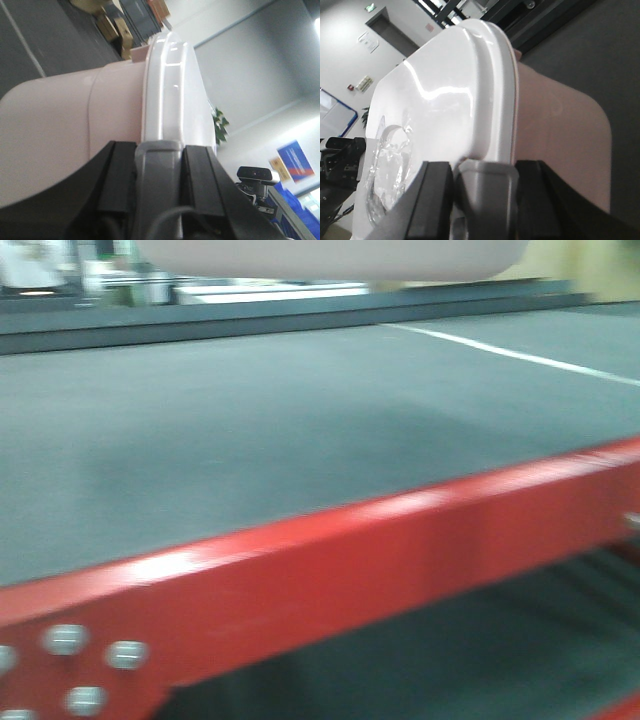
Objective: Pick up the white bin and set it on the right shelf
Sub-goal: 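Drive the base away from the table while holding the bin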
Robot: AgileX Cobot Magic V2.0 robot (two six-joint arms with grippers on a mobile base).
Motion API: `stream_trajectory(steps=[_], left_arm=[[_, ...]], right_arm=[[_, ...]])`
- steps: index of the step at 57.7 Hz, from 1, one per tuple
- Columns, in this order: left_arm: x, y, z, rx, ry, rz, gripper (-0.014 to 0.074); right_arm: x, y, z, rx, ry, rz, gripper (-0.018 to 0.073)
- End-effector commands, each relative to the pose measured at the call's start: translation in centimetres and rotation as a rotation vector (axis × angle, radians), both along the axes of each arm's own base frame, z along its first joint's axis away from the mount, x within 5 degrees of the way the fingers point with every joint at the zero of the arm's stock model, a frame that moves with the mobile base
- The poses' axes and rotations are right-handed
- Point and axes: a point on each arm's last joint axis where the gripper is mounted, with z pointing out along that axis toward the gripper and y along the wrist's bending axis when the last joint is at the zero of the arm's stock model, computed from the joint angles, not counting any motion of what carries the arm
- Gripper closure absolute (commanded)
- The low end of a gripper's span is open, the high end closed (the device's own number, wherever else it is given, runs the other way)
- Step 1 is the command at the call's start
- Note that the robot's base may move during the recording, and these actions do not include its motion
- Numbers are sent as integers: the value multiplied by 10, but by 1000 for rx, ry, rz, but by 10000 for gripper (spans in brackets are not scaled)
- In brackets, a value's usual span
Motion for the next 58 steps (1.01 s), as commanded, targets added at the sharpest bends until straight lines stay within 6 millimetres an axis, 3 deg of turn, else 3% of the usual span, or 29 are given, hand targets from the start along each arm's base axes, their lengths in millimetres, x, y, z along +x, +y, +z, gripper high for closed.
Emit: stream_trajectory(steps=[1,58], left_arm=[[-51,-27,36,-80,-163,-388,722],[-51,-27,36,-80,-163,-388,722]], right_arm=[[-33,30,34,75,-114,248,491],[-33,30,34,75,-114,239,491]])
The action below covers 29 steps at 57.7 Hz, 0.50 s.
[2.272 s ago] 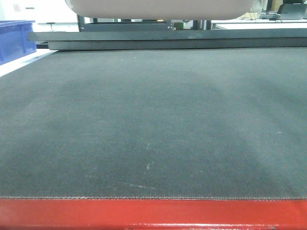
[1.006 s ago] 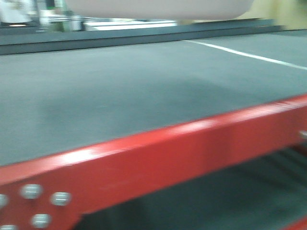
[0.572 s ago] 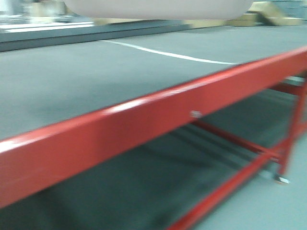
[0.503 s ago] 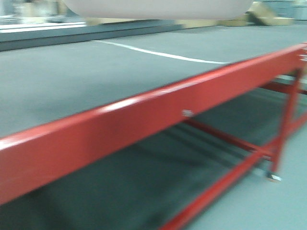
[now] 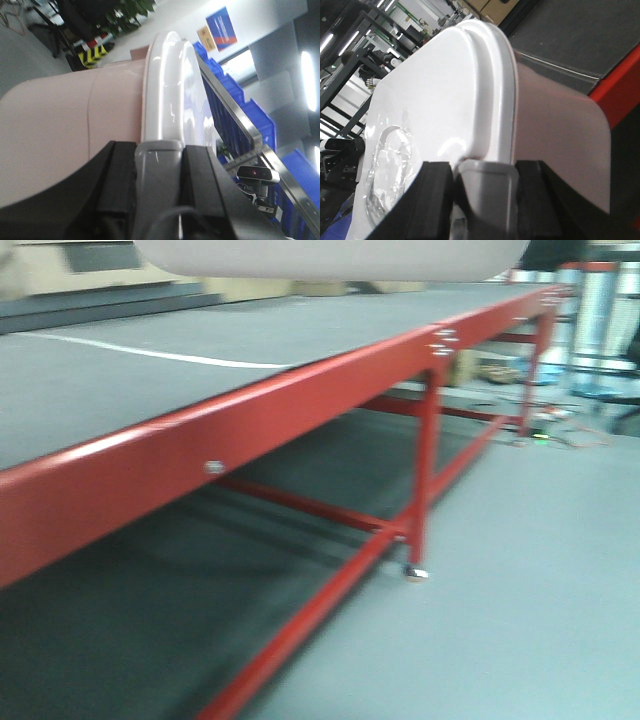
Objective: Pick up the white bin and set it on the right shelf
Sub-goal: 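Drive the base away from the table while holding the bin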
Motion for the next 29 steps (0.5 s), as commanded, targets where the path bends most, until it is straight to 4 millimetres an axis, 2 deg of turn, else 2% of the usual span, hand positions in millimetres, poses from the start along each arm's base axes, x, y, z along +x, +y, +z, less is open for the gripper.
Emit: stream_trajectory(steps=[1,29], left_arm=[[-51,-27,36,-81,-163,-386,722],[-51,-27,36,-81,-163,-386,722]], right_arm=[[-33,30,33,75,-113,243,491],[-33,30,33,75,-113,243,491]])
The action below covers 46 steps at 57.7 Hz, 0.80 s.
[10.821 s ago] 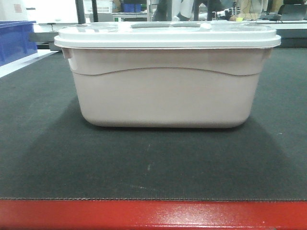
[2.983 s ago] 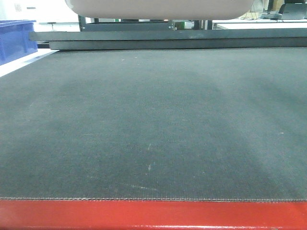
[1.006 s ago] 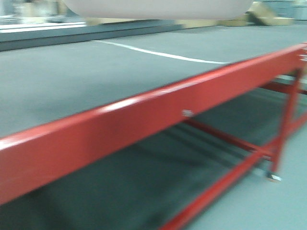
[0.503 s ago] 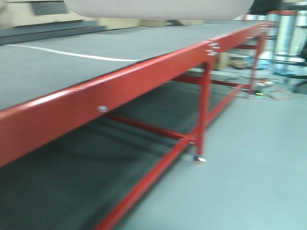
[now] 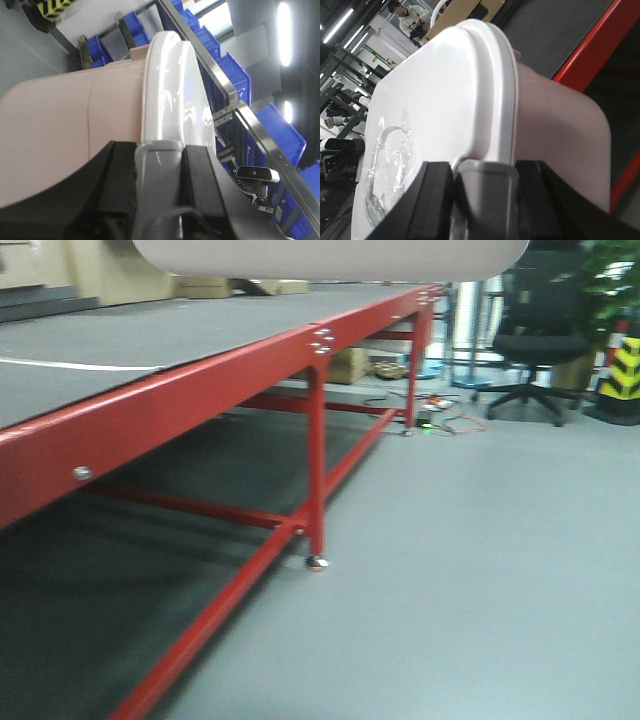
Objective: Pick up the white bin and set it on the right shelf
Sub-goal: 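Drive the base away from the table while holding the bin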
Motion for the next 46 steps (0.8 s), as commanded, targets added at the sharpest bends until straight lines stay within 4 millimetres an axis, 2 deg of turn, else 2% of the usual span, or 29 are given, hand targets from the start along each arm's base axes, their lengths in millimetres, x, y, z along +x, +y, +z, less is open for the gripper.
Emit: stream_trajectory(steps=[1,46], left_arm=[[-51,-27,36,-80,-163,-386,722],[-51,-27,36,-80,-163,-386,722]], right_arm=[[-33,30,33,75,-113,243,491],[-33,30,33,75,-113,243,491]])
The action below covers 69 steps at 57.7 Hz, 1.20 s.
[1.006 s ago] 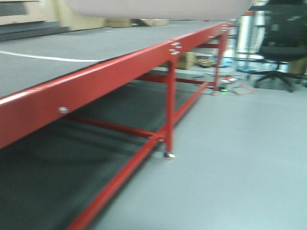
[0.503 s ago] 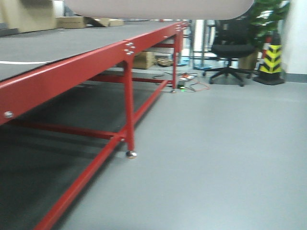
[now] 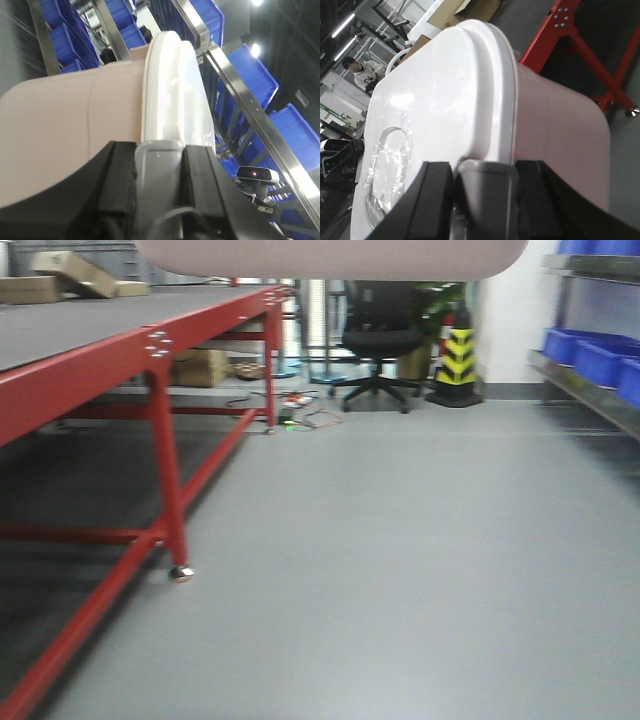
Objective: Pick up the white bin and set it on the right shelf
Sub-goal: 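Drive the base away from the table while holding the bin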
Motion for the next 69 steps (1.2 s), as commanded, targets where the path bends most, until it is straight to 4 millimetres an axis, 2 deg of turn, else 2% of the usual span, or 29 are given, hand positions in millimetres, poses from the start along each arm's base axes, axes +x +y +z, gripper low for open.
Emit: stream_trajectory(steps=[1,69], left_arm=[[-51,-27,36,-78,-164,-386,722],[-51,-27,36,-78,-164,-386,722]], right_arm=[[-33,29,33,75,-113,246,491],[-33,29,33,75,-113,246,491]])
